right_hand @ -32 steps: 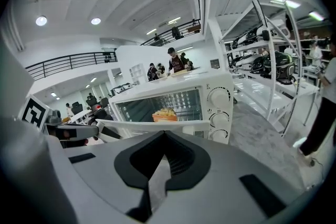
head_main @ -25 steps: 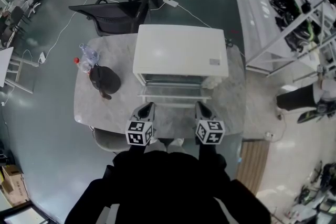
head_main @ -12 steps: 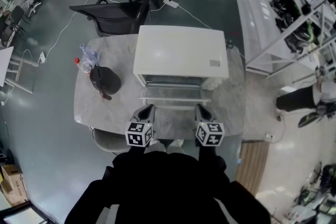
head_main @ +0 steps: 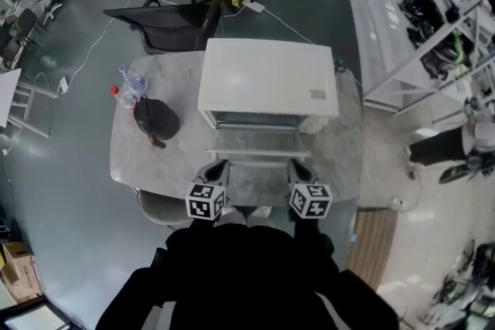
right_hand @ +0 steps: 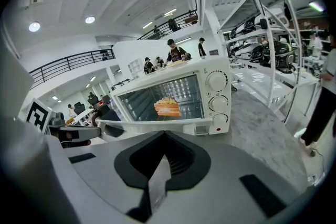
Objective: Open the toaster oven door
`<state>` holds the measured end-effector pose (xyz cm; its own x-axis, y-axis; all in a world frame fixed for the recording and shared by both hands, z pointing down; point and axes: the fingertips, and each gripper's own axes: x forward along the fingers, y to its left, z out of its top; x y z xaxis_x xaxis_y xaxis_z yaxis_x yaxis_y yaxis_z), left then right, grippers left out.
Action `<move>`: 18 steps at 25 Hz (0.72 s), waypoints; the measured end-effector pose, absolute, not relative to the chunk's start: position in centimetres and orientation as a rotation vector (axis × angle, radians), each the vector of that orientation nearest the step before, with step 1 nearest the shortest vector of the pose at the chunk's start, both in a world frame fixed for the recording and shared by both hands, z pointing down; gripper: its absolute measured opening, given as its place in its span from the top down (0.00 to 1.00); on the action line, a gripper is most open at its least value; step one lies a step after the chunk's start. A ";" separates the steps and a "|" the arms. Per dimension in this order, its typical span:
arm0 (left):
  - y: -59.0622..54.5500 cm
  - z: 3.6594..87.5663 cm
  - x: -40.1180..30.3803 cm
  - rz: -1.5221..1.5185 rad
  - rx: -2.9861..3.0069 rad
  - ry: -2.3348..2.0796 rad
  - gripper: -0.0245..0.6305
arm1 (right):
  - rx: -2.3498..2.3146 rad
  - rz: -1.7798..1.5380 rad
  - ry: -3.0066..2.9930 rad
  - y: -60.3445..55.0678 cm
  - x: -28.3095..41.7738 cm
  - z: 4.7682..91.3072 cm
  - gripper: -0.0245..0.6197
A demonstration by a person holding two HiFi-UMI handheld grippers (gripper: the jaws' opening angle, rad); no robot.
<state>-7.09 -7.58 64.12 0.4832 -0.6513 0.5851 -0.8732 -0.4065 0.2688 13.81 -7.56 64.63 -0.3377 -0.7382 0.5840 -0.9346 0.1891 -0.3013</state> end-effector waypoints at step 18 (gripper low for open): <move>-5.6 66.3 -7.1 0.593 2.136 -1.195 0.96 | 1.512 0.963 -2.108 -5.5 13.7 66.9 0.96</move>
<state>-7.08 -5.61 66.31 0.4915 -0.5919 0.6388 -0.8667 -0.4041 0.2924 13.69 -5.53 66.91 -0.3543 -0.6760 0.6461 -0.9310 0.1897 -0.3119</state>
